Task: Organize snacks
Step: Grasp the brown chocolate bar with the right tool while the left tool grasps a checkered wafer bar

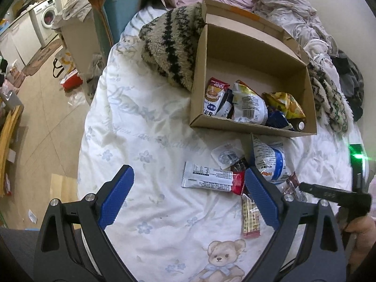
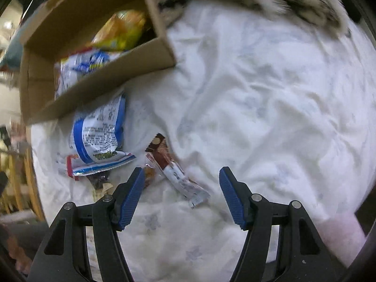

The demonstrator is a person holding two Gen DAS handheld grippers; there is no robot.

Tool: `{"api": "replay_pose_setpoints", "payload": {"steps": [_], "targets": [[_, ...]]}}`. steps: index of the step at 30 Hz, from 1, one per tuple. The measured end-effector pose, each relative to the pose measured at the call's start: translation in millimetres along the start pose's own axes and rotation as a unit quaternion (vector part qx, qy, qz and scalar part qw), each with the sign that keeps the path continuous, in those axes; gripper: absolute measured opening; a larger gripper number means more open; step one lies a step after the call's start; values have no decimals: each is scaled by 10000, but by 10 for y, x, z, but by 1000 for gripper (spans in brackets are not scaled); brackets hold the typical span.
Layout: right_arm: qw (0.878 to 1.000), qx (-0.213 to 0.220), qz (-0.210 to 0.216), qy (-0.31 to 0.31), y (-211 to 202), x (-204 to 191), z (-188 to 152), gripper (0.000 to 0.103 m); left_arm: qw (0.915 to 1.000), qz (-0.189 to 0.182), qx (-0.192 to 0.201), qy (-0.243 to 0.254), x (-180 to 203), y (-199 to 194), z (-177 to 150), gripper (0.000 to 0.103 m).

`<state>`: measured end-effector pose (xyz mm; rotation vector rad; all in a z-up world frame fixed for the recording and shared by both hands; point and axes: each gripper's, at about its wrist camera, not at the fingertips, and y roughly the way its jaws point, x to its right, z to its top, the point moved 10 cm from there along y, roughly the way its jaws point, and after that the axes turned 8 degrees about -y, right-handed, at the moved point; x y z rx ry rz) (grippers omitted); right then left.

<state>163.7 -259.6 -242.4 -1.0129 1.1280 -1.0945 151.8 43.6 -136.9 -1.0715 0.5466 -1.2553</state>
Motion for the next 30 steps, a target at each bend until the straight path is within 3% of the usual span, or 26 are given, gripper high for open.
{"api": "replay_pose_setpoints", "payload": {"steps": [5, 7, 8, 9, 16, 18, 21, 30], "targets": [[9964, -468, -513, -478, 302, -28, -41, 47, 10000, -51, -44, -4, 9, 18, -7, 94], [9933, -592, -688, -720, 379, -60, -81, 36, 9999, -63, -77, 30, 34, 28, -13, 94], [9926, -581, -663, -839, 377, -103, -89, 23, 9999, -65, -89, 50, 44, 31, -19, 94], [9921, -564, -647, -917, 350, -131, -98, 16, 9999, -68, -97, 67, 54, 31, -25, 94], [9992, 105, 4, -397, -160, -105, -139, 16, 9997, -55, -198, 104, 127, 79, -98, 94], [9976, 491, 434, -234, -384, -158, -103, 16, 9996, -25, -261, 144, 171, 128, -166, 94], [9943, 769, 720, -139, -576, -226, -96, 16, 9985, 76, -452, 289, 238, 253, -356, 94], [9932, 847, 793, 114, -571, -230, -110, 16, 9893, -34, -1120, 930, 648, 599, -913, 89]]}}
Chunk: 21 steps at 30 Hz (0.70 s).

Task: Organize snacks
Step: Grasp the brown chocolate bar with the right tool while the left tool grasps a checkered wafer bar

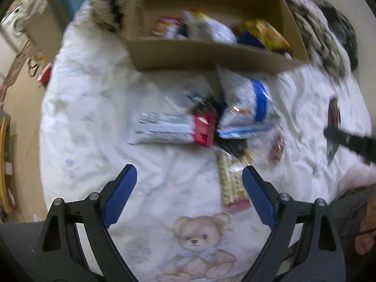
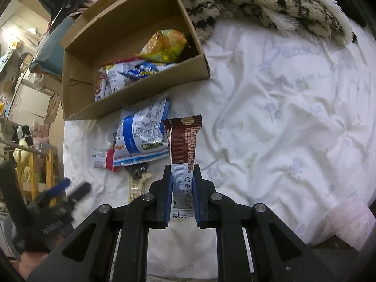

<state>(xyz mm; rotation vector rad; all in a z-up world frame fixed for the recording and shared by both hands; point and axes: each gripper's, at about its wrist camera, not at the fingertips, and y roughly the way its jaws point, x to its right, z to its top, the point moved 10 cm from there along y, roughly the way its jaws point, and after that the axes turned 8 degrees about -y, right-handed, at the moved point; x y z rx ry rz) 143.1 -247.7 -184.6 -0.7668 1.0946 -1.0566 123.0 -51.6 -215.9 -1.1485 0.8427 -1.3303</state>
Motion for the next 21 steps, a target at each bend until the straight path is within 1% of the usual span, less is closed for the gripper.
{"api": "replay_pose_setpoints", "payload": {"steps": [3, 4, 5, 7, 9, 10, 11, 12, 13, 14, 16, 19, 21], "targets": [[9999, 63, -4, 118, 6, 52, 8, 16, 9995, 65, -187, 249, 177, 195, -123, 89], [9999, 61, -4, 159, 12, 67, 15, 16, 9993, 48, -247, 269, 227, 247, -154, 87], [9998, 59, -26, 176, 17, 82, 22, 16, 9992, -54, -317, 233, 281, 301, -195, 84], [9996, 98, -77, 256, 10, 135, 30, 16, 9986, -136, -481, 185, 359, 408, -283, 84], [9992, 105, -79, 364, -1, 185, 25, 16, 9981, -13, -554, 266, 379, 512, -331, 84], [9991, 105, -105, 394, -1, 205, 22, 16, 9980, 84, -553, 286, 368, 573, -334, 77], [9991, 91, -112, 399, 0, 211, 16, 16, 9980, 128, -548, 273, 350, 609, -331, 61], [9992, 86, -106, 388, -2, 210, 10, 16, 9981, 158, -531, 252, 327, 626, -320, 55], [9992, 84, -112, 368, -3, 204, 8, 16, 9984, 144, -498, 243, 314, 616, -302, 43], [9993, 78, -124, 334, 0, 191, 8, 16, 9985, 48, -484, 256, 322, 591, -290, 24], [9993, 76, -105, 340, -1, 186, 8, 16, 9978, -30, -565, 339, 317, 546, -300, 24], [9991, 87, -15, 416, 5, 175, 33, 16, 9968, -68, -760, 243, 211, 475, -376, 24], [9991, 97, 52, 416, 4, 141, 47, 16, 9952, 19, -951, 218, 85, 406, -496, 24]]}}
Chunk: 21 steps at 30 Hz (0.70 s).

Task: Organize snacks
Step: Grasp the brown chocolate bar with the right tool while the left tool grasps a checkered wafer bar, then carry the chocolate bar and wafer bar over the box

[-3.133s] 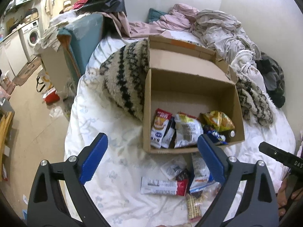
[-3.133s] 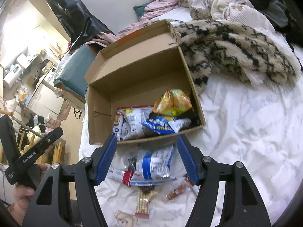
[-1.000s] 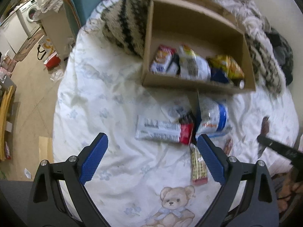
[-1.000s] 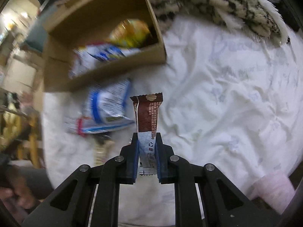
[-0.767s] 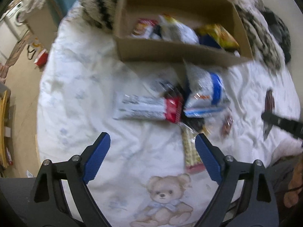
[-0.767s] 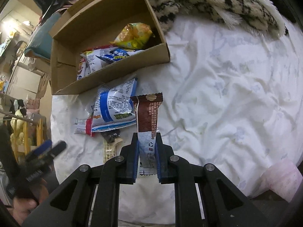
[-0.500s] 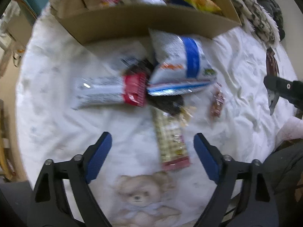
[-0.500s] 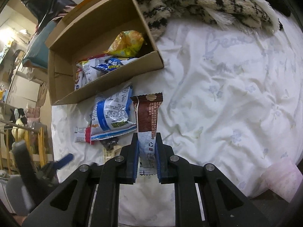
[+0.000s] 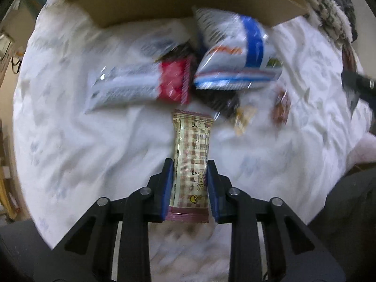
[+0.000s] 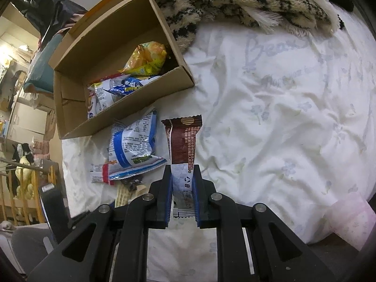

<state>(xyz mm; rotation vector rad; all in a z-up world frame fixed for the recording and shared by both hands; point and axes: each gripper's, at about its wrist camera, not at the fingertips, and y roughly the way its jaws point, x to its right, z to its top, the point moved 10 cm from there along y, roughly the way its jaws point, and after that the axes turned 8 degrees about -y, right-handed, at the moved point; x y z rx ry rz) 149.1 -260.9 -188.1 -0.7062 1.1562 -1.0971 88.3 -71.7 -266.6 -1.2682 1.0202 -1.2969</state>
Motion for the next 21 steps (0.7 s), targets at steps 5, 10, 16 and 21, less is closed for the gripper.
{"api": "replay_pose_setpoints", "payload": {"steps": [5, 10, 16, 21], "targets": [[9998, 70, 208, -36, -54, -103, 27, 16, 9997, 27, -166, -178, -302, -158, -255, 24], [9987, 111, 498, -24, -108, -213, 36, 16, 9961, 127, -225, -847, -623, -160, -361, 25], [9987, 19, 470, -197, -66, -309, -13, 16, 9962, 391, -157, -767, -587, -58, -256, 41], [9992, -54, 353, -155, -18, -239, -41, 16, 9975, 588, -29, -381, -480, 21, -120, 23]]}}
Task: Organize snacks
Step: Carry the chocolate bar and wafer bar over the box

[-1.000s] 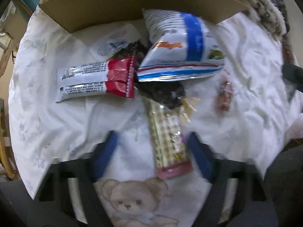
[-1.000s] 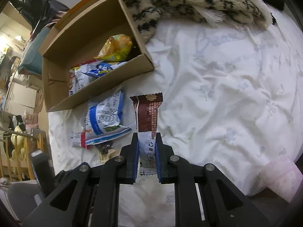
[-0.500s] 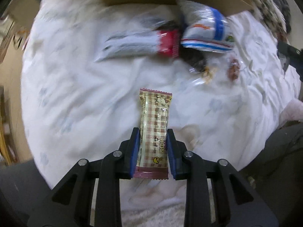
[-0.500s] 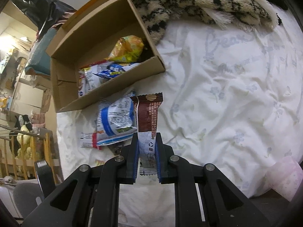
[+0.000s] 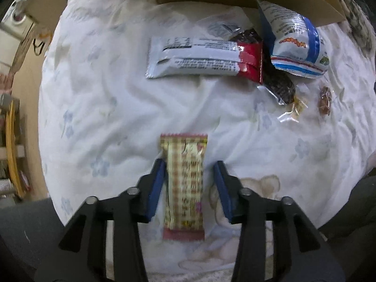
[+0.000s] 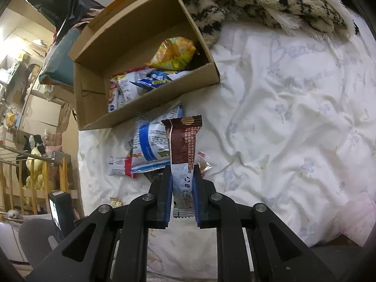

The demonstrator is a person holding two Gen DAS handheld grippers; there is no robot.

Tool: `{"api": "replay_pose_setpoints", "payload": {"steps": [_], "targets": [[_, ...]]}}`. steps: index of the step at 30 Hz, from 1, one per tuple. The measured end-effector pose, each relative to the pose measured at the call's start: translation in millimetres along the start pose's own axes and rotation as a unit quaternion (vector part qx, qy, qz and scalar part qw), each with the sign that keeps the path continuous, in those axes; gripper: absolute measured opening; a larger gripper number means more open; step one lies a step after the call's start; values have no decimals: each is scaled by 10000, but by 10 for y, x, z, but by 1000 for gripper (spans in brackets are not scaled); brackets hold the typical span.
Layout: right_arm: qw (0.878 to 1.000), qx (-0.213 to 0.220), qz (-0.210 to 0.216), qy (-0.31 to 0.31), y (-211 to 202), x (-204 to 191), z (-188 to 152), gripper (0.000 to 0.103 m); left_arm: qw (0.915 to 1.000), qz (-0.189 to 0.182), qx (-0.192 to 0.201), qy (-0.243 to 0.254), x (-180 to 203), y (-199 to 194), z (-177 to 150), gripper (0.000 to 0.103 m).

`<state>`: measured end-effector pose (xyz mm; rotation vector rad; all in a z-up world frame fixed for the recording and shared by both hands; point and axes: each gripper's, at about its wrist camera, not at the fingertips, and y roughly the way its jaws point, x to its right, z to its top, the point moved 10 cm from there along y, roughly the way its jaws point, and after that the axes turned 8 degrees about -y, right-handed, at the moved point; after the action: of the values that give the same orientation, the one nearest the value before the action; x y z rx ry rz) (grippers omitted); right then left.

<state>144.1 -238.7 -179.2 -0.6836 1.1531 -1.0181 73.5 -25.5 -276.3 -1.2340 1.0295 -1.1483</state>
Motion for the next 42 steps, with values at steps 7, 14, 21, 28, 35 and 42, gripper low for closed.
{"api": "replay_pose_setpoints", "payload": {"steps": [7, 14, 21, 28, 35, 42], "targets": [[9999, 146, -8, -82, -57, -18, 26, 16, 9979, -144, 621, -119, 90, -308, 176, 22], [9986, 409, 204, -264, -156, -206, 104, 16, 9896, -318, 1377, -276, -20, -771, 343, 22], [9940, 903, 444, -427, -362, -363, 233, 16, 9790, -569, 1938, -273, -149, -1130, 589, 22], [9884, 1282, 714, -382, -512, -434, 353, 16, 9688, -827, 2327, -219, -80, -1536, 823, 22], [9796, 1714, 901, -545, -700, -551, 544, 16, 9649, -823, 2492, -117, -58, -1697, 1161, 22], [9772, 1849, 856, -599, -719, -548, 808, 16, 9620, -839, 2599, -89, 1, -1783, 1551, 22]]}}
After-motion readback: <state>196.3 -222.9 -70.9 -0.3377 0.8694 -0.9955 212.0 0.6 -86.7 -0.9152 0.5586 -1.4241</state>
